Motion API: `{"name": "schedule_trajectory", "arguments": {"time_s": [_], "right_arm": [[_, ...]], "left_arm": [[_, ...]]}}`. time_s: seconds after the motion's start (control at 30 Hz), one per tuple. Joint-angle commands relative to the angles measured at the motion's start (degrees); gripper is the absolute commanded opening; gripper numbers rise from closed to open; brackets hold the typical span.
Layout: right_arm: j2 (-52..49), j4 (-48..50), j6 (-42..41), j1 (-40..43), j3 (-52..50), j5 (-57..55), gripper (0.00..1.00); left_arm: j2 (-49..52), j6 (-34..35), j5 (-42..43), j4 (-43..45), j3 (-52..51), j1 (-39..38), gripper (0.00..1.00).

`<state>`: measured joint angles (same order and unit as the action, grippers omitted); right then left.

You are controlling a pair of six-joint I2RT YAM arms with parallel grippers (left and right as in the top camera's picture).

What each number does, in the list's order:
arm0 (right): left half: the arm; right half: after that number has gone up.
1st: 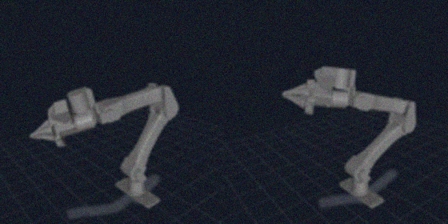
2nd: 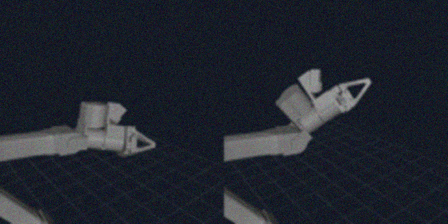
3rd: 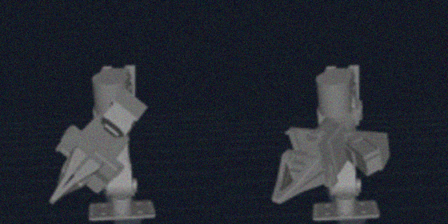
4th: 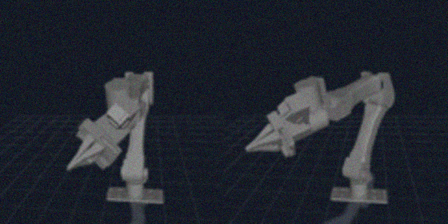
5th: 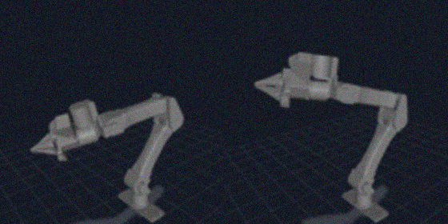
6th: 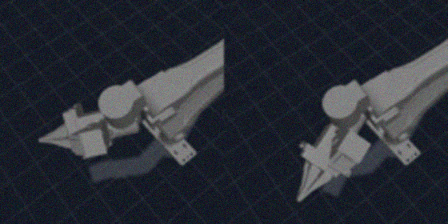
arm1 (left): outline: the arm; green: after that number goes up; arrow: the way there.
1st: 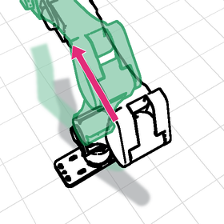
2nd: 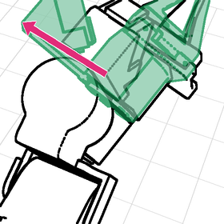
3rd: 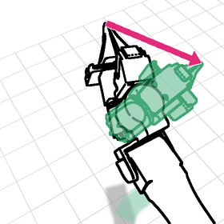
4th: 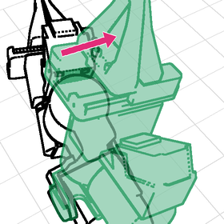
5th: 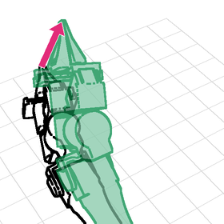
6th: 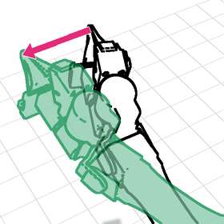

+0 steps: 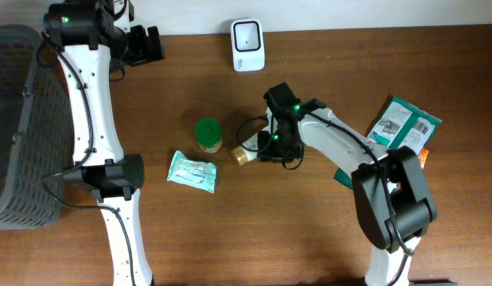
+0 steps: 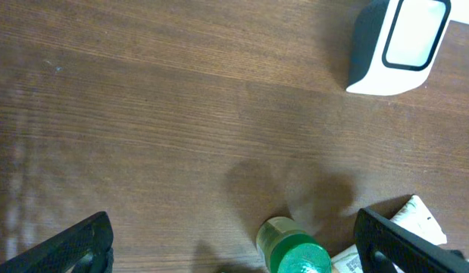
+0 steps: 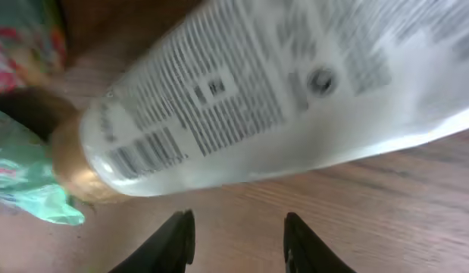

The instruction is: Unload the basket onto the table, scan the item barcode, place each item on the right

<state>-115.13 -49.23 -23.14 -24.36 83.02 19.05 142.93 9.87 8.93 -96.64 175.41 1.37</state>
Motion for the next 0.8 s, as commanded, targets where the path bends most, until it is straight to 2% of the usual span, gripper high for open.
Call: {"name": "schedule_trajectory", "arguments": {"time_s": [0.0,0.13,0.33,0.57,0.77], "right_arm": [[1.01,-5.03,5.99,4.17,10.8,-0.31,0.36],[0.33,4.31,6.6,7.39,13.53,-4.35,0.34],[-6.75,16.94,6.14,7.45,13.53,-6.47,0.22],[-10.99,17.97,6.19,7.56,13.53,-12.28,0.21],[-11.26,10.78,6.19,7.63,13.53,-12.24,0.21]], "left_arm": [[-0.44,-0.55,-0.42,-0.09,0.83,0.2,0.99],[-0.44,-0.55,-0.42,-0.09,0.83,0.2,0.99],[-0.44,-0.55,-0.39,-0.09,0.83,0.2,0.99],[-0.44,-0.55,-0.42,-0.09,0.83,0.2,0.99],[-0.44,-0.52,-0.39,-0.09,0.83,0.2,0.99]]}}
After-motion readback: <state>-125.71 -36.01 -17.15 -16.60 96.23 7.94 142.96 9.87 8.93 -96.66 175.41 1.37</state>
